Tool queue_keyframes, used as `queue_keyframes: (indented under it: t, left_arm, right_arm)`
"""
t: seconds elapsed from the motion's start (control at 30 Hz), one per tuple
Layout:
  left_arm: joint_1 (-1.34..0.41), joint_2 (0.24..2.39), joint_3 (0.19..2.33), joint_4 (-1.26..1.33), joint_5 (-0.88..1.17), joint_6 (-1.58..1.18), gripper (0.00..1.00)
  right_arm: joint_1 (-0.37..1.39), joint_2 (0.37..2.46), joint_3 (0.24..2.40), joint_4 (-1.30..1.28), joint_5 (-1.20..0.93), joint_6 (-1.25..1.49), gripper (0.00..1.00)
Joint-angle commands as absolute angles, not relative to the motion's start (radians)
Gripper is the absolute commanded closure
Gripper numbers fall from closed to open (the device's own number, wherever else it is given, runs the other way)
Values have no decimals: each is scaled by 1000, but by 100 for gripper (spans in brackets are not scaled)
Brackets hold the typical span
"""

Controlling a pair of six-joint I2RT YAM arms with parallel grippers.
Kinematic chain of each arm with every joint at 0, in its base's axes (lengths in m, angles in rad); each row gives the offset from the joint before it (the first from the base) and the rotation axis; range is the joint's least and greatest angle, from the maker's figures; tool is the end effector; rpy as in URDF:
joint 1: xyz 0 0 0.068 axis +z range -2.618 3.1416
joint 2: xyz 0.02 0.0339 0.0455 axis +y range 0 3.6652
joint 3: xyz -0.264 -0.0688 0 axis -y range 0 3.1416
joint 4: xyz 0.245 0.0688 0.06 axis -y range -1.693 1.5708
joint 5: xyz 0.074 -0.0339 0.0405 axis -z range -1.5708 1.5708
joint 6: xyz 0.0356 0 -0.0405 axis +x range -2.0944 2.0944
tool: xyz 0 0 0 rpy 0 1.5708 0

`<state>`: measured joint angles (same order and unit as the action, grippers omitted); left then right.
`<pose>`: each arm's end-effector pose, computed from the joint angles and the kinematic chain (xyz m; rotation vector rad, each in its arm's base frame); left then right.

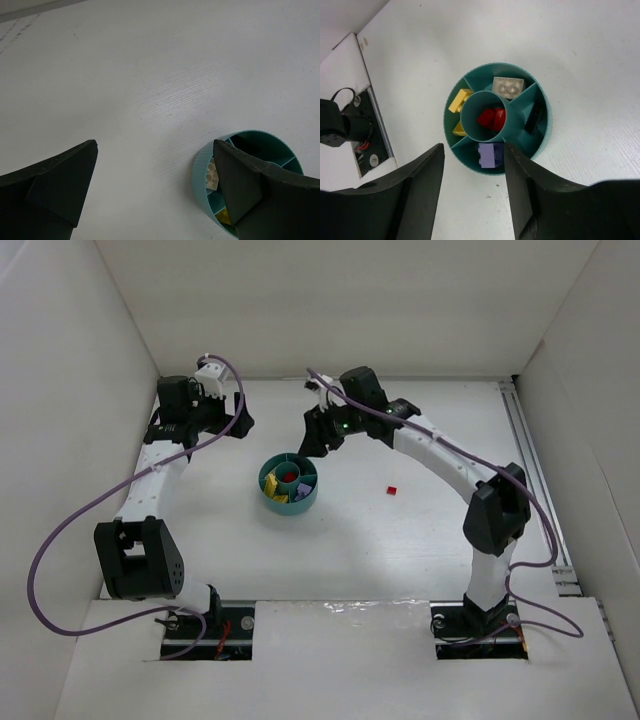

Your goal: Sort the legos into containers by color

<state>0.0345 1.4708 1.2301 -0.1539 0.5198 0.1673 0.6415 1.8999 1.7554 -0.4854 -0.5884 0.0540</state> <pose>0.3431 -0.0059 0.3357 0.4620 1.8727 -0.3749 0.3408 0.2792 0.3264 -0.9800 2.0463 1.0274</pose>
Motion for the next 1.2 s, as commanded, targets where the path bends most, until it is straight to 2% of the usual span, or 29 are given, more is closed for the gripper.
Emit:
queue_keyframes:
  t: [0.0,0.1,0.17,0.2,0.37,0.43,0.6,0.67,0.77,1.07,1.17]
  left_arm:
    - [38,1457,1235,-124,541,189,1]
    - [38,1448,1235,-124,531,198,1]
    - [38,1448,1235,-124,522,198,1]
    - [38,1448,1235,-124,511,198,1]
    - [38,1448,1226,-106,483,178,1]
    - [38,1439,1217,-97,472,178,1]
    - [38,1460,1238,-124,531,216,1]
    - [38,1480,1256,-150,541,225,1]
    - [38,1521,1301,-178,551,225,1]
    - [38,1531,1308,-179,522,235,1]
    - [38,1520,1308,-179,500,247,1]
  right_arm:
    - [666,1884,1779,-460,-627,70,45]
    - [632,1861,1734,-446,-574,112,46]
    - [585,1824,1657,-436,-465,153,48]
    - [568,1809,1632,-460,-413,173,51]
    - [412,1724,1479,-622,-204,207,55]
    - [364,1695,1412,-705,-235,78,55]
    - [226,1582,1204,-623,-247,-318,55]
    - [195,1598,1193,-656,-277,-535,55]
    - [175,1667,1222,-630,-278,-671,55]
    - [288,1796,1319,-597,-273,-778,47]
    - [313,1822,1357,-658,-296,-808,47]
